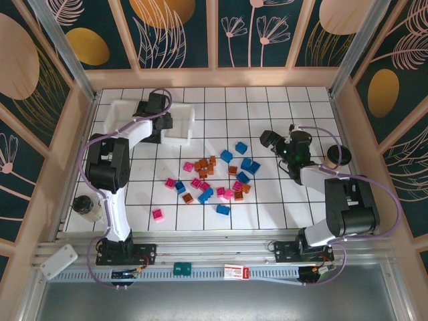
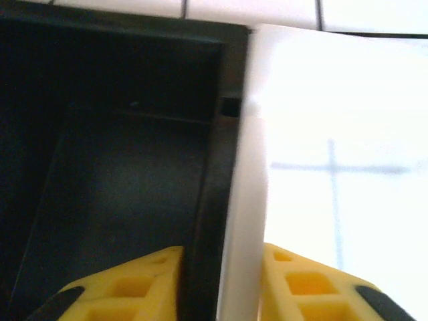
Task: Sort the legos into containers by color
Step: Move the container to the top-center of the table.
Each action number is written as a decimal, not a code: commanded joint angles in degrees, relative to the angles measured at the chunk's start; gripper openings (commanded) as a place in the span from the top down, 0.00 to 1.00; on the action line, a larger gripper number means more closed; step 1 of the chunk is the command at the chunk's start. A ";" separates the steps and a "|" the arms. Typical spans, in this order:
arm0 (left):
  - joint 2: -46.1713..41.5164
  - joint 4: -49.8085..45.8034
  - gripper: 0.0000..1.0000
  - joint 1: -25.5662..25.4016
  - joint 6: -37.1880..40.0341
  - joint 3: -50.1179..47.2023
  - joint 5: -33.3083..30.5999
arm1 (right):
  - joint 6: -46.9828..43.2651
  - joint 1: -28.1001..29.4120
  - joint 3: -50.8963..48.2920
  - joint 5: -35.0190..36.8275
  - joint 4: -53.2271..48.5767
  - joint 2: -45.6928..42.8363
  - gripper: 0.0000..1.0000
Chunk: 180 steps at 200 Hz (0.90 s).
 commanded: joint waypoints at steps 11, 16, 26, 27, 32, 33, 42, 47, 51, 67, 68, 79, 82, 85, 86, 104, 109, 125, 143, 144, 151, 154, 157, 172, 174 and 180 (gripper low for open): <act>3.97 -5.32 0.86 -4.40 -5.61 5.38 3.72 | -0.20 0.36 -1.33 0.50 0.14 -1.83 0.01; 4.71 -5.92 0.88 -5.26 -6.06 6.81 3.79 | -0.12 0.31 -1.56 0.63 0.12 -1.90 0.02; 6.12 -7.20 0.95 -7.01 -7.69 9.31 3.34 | 0.11 0.34 -1.95 0.77 0.06 -2.11 0.01; 6.29 -7.36 0.96 -7.18 -7.88 9.44 3.33 | 0.13 0.35 -2.00 0.82 0.02 -2.12 0.01; 7.24 -8.05 1.00 -7.91 -8.83 11.15 3.62 | 0.24 0.36 -2.13 1.00 0.00 -2.44 0.01; 7.46 -8.31 1.00 -8.07 -9.15 11.50 3.65 | 0.29 0.36 -2.13 1.02 -0.01 -2.46 0.02; 9.79 -10.68 1.00 -9.30 -11.33 15.19 4.03 | 0.33 0.31 -2.42 1.33 -0.25 -3.03 0.01; 11.12 -11.94 1.00 -9.96 -12.30 17.43 4.22 | 0.27 0.31 -2.61 1.53 -0.35 -3.39 0.01; 12.11 -12.99 1.00 -10.62 -12.99 19.09 4.04 | 0.19 0.29 -2.74 1.71 -0.51 -3.72 0.01; 16.16 -16.57 1.00 -13.18 -15.48 25.88 2.62 | -0.41 0.29 -3.17 2.67 -1.52 -5.11 0.02; 16.41 -16.92 1.00 -13.34 -15.64 26.34 2.53 | -0.48 0.32 -3.23 2.73 -1.51 -5.20 0.02; 19.00 -19.47 1.00 -14.87 -17.52 31.04 1.50 | -1.03 0.23 -3.64 3.24 -2.30 -6.18 0.01; 19.73 -20.14 1.00 -15.29 -18.04 32.31 1.41 | -1.13 0.21 -3.68 3.31 -2.49 -6.37 0.02; 20.40 -20.62 1.00 -15.65 -18.53 33.44 1.28 | -1.28 0.27 -3.68 3.44 -2.74 -6.57 0.02; 20.64 -20.88 1.00 -15.72 -18.74 33.85 1.25 | -1.31 0.27 -3.75 3.47 -2.78 -6.68 0.02; 23.93 -23.73 1.00 -17.66 -22.34 39.16 0.74 | -1.60 0.00 -4.53 3.76 -3.50 -8.19 0.02; 24.46 -23.95 1.00 -18.15 -23.42 39.80 0.99 | -1.56 -0.10 -4.73 3.67 -3.74 -8.55 0.02; 24.99 -23.66 1.00 -19.90 -26.60 40.41 0.87 | -1.77 -0.38 -4.95 3.83 -4.66 -9.48 0.01; 24.51 -23.09 1.00 -22.00 -29.18 39.73 -0.26 | -2.27 -0.43 -5.04 4.23 -5.95 -10.46 0.01; 24.49 -23.08 1.00 -22.11 -29.26 39.72 -0.22 | -2.29 -0.48 -5.04 4.26 -6.06 -10.52 0.01; 24.05 -22.62 1.00 -22.76 -30.16 39.03 -0.12 | -2.51 -0.43 -5.08 4.43 -6.50 -10.97 0.01; 23.82 -22.49 1.00 -23.00 -30.61 38.63 -0.10 | -2.59 -0.47 -5.20 4.46 -6.59 -11.22 0.01; 23.52 -22.23 1.00 -23.26 -31.17 38.20 0.03 | -2.69 -0.51 -5.29 4.54 -6.73 -11.45 0.02; 21.40 -20.34 1.00 -24.65 -32.76 34.63 0.25 | -2.91 -0.45 -5.73 4.76 -7.26 -12.51 0.01; 21.01 -20.06 1.00 -24.77 -32.98 33.98 0.21 | -2.96 -0.43 -5.81 4.80 -7.30 -12.64 0.02; 19.79 -18.96 1.00 -25.23 -33.73 32.00 -0.07 | -3.05 -0.49 -5.96 4.72 -7.39 -13.00 0.02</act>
